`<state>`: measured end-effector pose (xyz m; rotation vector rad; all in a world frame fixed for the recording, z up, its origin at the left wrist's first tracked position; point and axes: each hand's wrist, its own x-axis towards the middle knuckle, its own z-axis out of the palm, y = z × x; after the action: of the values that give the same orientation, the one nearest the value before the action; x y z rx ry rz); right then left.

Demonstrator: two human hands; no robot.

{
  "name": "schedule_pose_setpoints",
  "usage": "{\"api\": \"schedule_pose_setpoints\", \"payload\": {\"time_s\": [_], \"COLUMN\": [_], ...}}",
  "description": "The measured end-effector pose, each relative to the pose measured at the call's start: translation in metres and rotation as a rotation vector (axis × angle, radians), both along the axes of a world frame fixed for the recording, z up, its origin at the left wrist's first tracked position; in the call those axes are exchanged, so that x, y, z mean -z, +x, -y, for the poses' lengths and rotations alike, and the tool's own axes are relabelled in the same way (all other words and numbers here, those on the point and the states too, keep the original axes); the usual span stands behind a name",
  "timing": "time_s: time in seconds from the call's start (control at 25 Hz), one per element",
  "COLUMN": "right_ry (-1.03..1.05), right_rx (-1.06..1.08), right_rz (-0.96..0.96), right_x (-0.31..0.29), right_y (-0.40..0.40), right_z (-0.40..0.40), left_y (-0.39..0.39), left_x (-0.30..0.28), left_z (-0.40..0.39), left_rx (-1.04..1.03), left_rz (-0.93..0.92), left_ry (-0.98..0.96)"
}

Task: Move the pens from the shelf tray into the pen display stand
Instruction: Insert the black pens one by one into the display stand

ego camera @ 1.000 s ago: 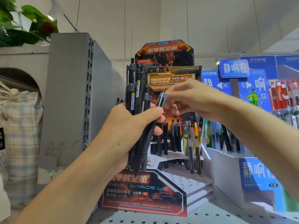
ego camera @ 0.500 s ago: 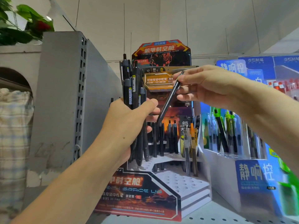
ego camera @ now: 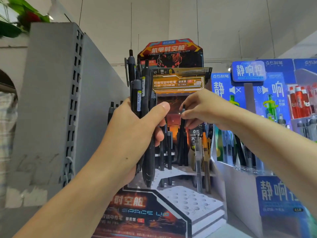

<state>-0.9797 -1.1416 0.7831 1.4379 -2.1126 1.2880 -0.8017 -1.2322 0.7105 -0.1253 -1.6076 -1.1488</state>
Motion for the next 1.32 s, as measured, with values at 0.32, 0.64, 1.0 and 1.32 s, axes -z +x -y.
{"api": "schedule_pose_setpoints", "payload": {"time_s": [0.32, 0.64, 1.0, 1.32], "right_ry": [0.139, 0.323, 0.23, 0.089], "right_rx": [0.006, 0.022, 0.184, -0.634], "right_rz": [0.005, 0.029, -0.246, 0.125], "right_x": [0.004, 0.013, 0.009, 0.025], "right_y": [-0.004, -0.005, 0.014, 0.049], "right_z": [0.015, 0.023, 0.017, -0.033], "left_y": [-0.006, -0.008, -0.011, -0.022], "left_x": [0.005, 0.004, 0.002, -0.019], "left_z": [0.006, 0.009, 0.008, 0.001], "left_rx": [0.033, 0.036, 0.049, -0.018], "left_rz": [-0.018, -0.018, 0.014, -0.035], "left_ry": [0.025, 0.003, -0.02, 0.031]}}
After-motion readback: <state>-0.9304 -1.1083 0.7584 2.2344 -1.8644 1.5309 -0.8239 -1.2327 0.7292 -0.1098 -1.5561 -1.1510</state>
